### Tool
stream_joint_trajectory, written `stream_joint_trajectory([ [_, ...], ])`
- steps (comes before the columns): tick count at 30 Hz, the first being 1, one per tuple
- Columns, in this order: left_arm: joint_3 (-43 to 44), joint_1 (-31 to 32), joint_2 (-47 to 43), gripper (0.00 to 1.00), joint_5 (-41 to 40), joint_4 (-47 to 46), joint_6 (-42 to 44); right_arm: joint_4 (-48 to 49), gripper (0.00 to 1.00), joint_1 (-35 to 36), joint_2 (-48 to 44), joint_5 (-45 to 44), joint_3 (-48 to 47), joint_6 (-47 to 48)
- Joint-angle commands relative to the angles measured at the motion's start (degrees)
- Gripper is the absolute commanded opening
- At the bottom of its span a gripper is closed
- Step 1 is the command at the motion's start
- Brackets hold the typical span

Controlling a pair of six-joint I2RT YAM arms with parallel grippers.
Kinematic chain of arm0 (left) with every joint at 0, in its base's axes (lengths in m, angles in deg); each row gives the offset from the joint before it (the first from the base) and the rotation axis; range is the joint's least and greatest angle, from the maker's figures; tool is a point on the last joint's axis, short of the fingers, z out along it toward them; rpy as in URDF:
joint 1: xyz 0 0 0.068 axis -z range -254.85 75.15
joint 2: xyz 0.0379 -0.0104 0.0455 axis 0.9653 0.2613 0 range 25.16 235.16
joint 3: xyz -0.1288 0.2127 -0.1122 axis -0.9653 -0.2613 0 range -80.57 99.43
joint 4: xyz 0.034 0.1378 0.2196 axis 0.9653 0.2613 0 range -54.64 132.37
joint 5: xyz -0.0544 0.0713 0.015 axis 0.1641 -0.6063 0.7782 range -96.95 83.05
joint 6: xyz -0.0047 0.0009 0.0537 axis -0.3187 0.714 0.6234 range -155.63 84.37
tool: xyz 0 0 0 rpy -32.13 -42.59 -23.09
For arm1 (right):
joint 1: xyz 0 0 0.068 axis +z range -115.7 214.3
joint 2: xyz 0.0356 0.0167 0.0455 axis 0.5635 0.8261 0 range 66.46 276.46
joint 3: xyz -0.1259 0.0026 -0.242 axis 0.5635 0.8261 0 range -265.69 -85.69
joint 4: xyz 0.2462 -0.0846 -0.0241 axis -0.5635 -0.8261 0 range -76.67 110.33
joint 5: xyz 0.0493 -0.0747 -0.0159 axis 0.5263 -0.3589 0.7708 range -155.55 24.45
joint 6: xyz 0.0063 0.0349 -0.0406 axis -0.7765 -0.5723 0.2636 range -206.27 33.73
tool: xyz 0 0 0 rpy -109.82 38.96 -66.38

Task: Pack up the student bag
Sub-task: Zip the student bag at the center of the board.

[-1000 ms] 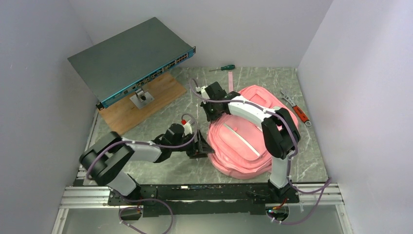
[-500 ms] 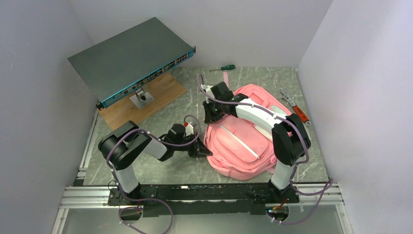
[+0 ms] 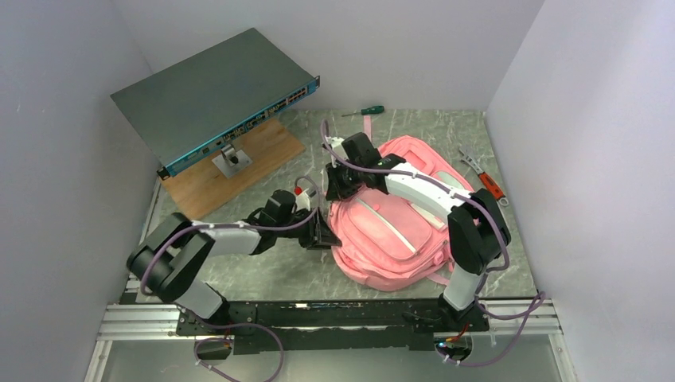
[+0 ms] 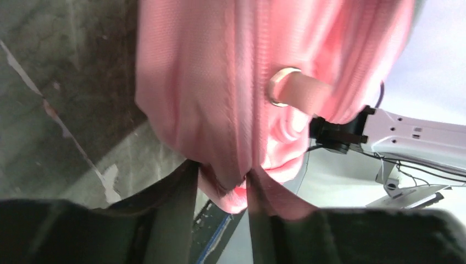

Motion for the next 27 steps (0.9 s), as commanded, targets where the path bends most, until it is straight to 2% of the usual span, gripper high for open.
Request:
stream_joint_trajectory([
  [1,0.94,-1.96,-11.61,0.51,-3.36,0.79,6.77,1.87,0.0,2.0,-3.03,10.98,-0.98,-1.7],
  [3,-0.02,-2.62,-16.61,0.6,-3.68,6.17,9.6,2.26,0.0,1.99,-4.33,12.04,0.72,0.33],
  [7,-1.74,-4.51,-24.82,0.67,-5.74,14.49,11.84,5.12,0.0,1.46,-6.29,12.37,3.71,2.4],
  [11,-4.83,-10.05,-29.24,0.67,-5.92,12.29,8.9,7.53,0.0,0.17,-7.33,19.31,4.45,5.36],
  [16,0.37,-14.43,-23.78,0.66,-4.76,14.7,4.67,4.83,0.0,0.06,-9.42,21.63,4.86,13.02],
  [18,2.68,-14.6,-21.06,0.75,-6.0,15.87,2.81,5.35,0.0,0.06,-11.29,22.26,6.78,14.16],
  [20,3.72,-14.52,-18.32,0.79,-7.2,13.2,0.05,6.19,0.0,0.06,-12.96,22.82,8.68,14.39],
  [23,4.63,-13.84,-12.51,0.98,-8.26,7.53,-6.43,8.03,0.0,0.05,-15.11,24.14,10.97,14.03],
  [27,10.47,-11.02,-3.85,1.0,-7.31,4.89,-11.85,9.99,0.0,0.06,-17.04,24.18,12.91,13.31],
])
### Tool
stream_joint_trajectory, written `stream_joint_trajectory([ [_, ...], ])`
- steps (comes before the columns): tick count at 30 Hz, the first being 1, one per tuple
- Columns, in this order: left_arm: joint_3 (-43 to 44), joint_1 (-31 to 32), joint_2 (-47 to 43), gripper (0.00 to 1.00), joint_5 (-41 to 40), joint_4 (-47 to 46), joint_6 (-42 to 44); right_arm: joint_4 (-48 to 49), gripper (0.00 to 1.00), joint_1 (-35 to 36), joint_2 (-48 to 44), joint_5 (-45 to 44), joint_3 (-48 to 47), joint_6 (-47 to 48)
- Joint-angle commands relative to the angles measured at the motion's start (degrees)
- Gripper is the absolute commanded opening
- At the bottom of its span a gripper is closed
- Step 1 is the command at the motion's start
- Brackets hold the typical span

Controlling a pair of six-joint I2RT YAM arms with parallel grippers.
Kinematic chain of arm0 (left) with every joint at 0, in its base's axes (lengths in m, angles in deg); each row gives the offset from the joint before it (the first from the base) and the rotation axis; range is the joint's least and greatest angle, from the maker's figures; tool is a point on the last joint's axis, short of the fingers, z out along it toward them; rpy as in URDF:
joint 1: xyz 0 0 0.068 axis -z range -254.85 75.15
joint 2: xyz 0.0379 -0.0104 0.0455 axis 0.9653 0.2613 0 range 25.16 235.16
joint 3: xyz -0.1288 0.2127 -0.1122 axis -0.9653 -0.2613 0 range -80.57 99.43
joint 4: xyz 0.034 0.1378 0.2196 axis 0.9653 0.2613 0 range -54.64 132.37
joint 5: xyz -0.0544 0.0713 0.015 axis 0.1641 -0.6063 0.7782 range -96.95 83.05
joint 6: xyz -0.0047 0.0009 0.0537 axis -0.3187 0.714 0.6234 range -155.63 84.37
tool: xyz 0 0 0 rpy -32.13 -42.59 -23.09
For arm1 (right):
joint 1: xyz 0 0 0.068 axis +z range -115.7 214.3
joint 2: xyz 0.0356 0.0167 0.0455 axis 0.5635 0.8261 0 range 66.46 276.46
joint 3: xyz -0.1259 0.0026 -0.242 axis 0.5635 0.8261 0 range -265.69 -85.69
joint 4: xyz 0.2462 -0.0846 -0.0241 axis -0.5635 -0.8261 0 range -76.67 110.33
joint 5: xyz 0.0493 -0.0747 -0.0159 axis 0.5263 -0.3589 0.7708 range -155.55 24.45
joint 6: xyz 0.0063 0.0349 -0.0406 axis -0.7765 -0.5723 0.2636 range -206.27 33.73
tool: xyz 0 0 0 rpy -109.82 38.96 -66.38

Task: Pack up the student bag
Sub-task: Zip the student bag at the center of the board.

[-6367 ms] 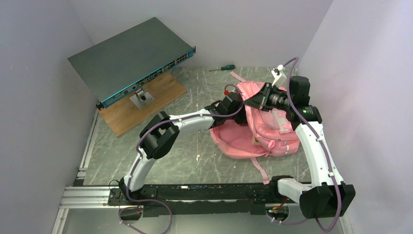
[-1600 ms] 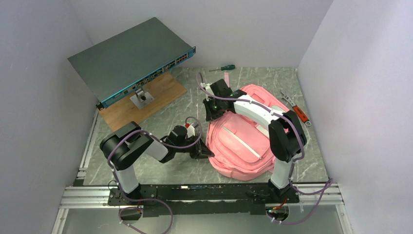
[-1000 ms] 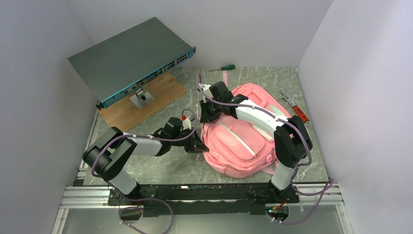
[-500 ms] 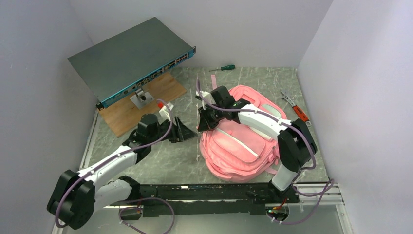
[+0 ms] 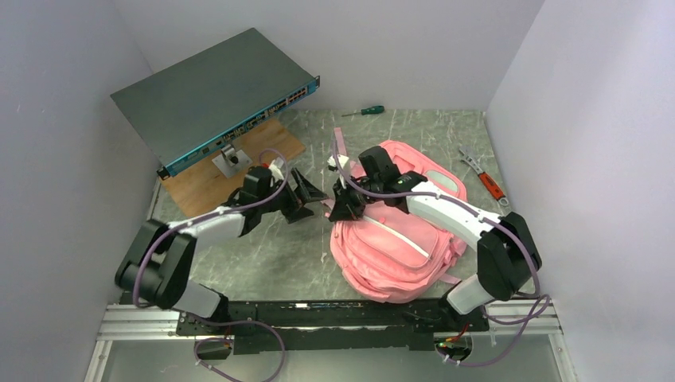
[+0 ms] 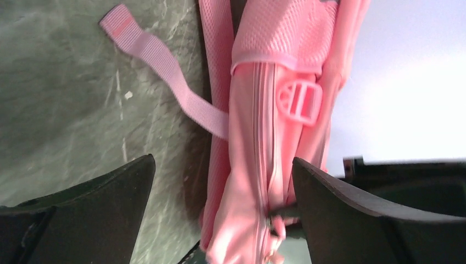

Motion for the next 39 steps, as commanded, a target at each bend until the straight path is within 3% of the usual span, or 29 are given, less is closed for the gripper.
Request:
stream_joint_trajectory([
  [1,6.97,3.47,6.96,1.0,-0.26,-5.95,-8.38,5.99,0.0,0.28,-4.42,5.88,-0.18,0.54],
  [7,13.89,9.17,13.28,0.94,-3.5,-3.99,-7.48,4.39,0.0,0.32,-6.42,5.02,0.07,3.01],
  [13,15.05,9.3,22.76,0.51,1.94,-16.93,-11.09,2.34,0.0,1.02,-6.21,3.29,-2.01,3.62],
  [17,16.81,9.0,26.47,0.28,4.54,-22.5,-10.87,0.41,0.0,3.81,-5.74,-2.31,-3.29,4.5],
  [22,23.95,7.24,29.33,0.01,7.41,-16.77,-4.64,-5.1,0.0,9.84,-3.88,-10.63,-5.68,7.54],
  [32,36.35,1.38,36.41,0.0,16.45,-8.07,2.8,-16.38,0.0,26.89,2.18,-19.81,-6.52,11.42],
  [39,49.83,-1.89,38.81,0.0,17.05,14.4,19.94,-17.09,0.0,29.62,-4.65,-24.86,4.34,4.54],
])
